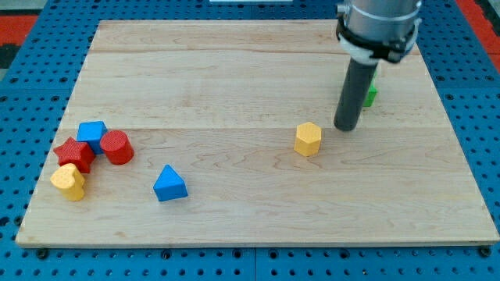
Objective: Slide the yellow hexagon closer to the green star and green circle
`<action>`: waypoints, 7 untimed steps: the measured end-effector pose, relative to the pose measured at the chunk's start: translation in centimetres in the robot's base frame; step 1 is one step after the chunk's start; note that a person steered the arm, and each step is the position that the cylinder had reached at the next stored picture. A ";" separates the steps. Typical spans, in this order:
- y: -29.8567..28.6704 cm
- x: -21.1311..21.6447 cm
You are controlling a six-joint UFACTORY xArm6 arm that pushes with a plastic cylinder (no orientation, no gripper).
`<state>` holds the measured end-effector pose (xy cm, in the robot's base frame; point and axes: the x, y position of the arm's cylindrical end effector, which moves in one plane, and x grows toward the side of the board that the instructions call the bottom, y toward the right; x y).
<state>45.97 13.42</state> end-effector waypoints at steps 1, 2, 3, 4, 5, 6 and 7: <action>-6.9 2.1; -8.4 3.4; -11.1 4.6; -14.0 3.5; -13.2 0.5; -13.7 -1.1; -14.3 -3.3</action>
<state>42.65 -0.86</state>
